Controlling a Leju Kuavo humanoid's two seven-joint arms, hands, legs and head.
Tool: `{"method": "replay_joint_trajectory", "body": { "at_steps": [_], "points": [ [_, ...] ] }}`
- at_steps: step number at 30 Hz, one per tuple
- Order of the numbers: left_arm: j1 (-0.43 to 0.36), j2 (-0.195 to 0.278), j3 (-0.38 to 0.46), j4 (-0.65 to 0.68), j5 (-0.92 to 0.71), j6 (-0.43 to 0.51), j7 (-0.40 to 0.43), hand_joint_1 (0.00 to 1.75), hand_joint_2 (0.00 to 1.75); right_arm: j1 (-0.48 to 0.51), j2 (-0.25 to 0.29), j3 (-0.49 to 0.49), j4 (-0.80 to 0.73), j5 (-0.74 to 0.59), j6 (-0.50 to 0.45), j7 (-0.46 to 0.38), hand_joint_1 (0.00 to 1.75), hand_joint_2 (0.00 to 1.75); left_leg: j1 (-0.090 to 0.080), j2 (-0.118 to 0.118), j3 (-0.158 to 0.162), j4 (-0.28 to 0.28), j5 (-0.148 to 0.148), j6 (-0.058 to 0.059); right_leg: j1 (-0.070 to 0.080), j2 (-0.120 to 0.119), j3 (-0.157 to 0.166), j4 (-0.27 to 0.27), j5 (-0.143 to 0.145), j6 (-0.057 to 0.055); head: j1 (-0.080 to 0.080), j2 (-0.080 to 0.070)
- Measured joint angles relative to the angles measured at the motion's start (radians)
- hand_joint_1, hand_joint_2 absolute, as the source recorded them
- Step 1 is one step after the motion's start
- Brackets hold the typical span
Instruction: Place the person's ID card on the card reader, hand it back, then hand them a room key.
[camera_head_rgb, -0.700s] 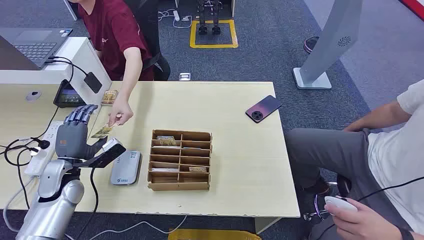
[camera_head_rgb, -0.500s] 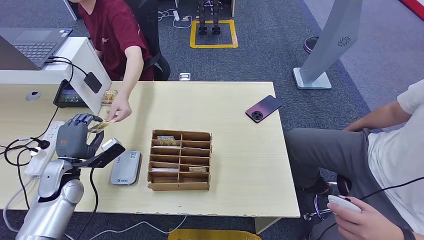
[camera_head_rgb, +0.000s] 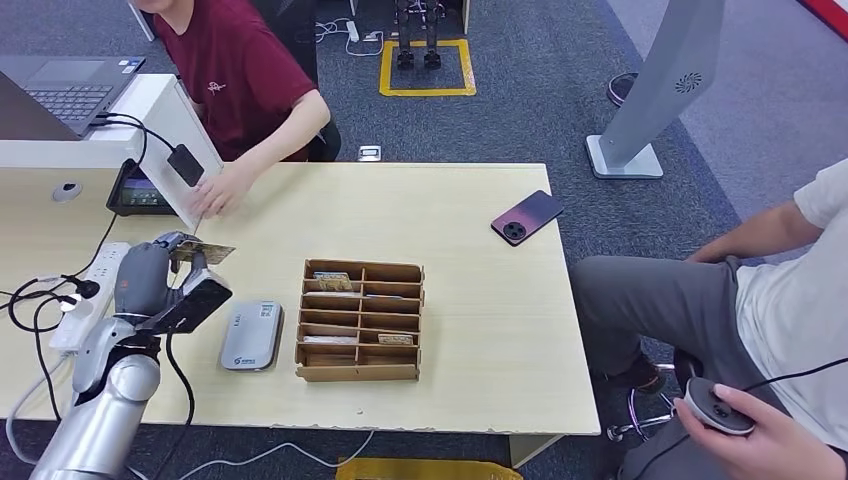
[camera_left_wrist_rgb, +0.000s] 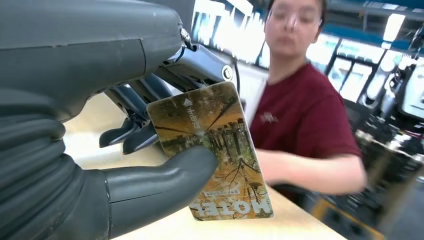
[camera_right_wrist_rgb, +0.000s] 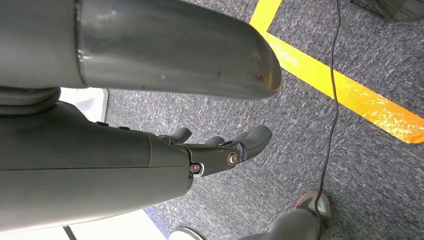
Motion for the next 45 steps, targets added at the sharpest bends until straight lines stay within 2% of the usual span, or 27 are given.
{"method": "replay_joint_trajectory", "body": {
  "at_steps": [4,13,26,34,39,42,45],
  "points": [
    [0.005,-0.042,0.04,-0.033,0.265,-0.206,0.069,1.75,1.75,0.0,0.005,0.0,0.0,-0.007,-0.007,0.004,0.0,0.0,0.0,0.0,0.0,0.0,0.0,0.0,0.0,0.0,0.0,0.0,0.0,0.0,0.0,0.0],
    [0.021,-0.065,0.081,-0.05,0.55,-0.336,0.199,1.75,1.75,0.002,0.007,0.0,0.0,-0.014,-0.024,0.004,0.0,0.0,0.0,0.0,0.0,0.0,0.0,0.0,0.0,0.0,0.0,0.0,0.0,0.0,0.0,0.0],
    [0.037,-0.065,0.08,-0.05,0.565,-0.343,0.212,1.75,1.75,0.002,0.007,0.0,0.0,-0.017,-0.033,0.004,0.0,0.0,0.0,0.0,0.0,0.0,0.0,0.0,0.0,0.0,0.0,0.0,0.0,0.0,0.0,0.0],
    [0.046,-0.065,0.08,-0.05,0.53,-0.288,0.227,1.75,1.75,0.002,0.008,0.0,0.0,-0.02,-0.035,0.008,0.0,0.0,0.0,0.0,0.0,0.0,0.0,0.0,0.0,0.0,0.0,0.0,0.0,0.0,0.0,0.0],
    [0.107,-0.052,0.084,-0.053,0.552,-0.287,0.203,1.75,1.75,0.004,0.012,0.0,0.0,-0.021,-0.034,0.019,0.0,0.0,0.001,0.001,-0.001,0.0,0.0,0.0,0.0,0.001,0.0,0.001,0.0,0.0,0.0,0.0],
    [0.174,-0.04,0.11,-0.067,0.546,-0.302,0.179,1.75,1.75,0.008,0.012,-0.001,0.0,-0.021,-0.034,0.019,0.0,0.0,0.001,0.001,0.0,0.0,-0.001,-0.001,0.001,0.002,-0.001,0.0,-0.001,-0.001,-0.001,0.0],
    [0.206,-0.039,0.129,-0.07,0.531,-0.311,0.176,1.75,1.75,0.01,0.012,-0.001,0.0,-0.021,-0.035,0.015,0.0,0.0,0.001,-0.001,-0.002,0.0,0.0,-0.001,0.002,-0.001,-0.002,0.0,-0.001,-0.001,0.0,0.0]
  ]
}}
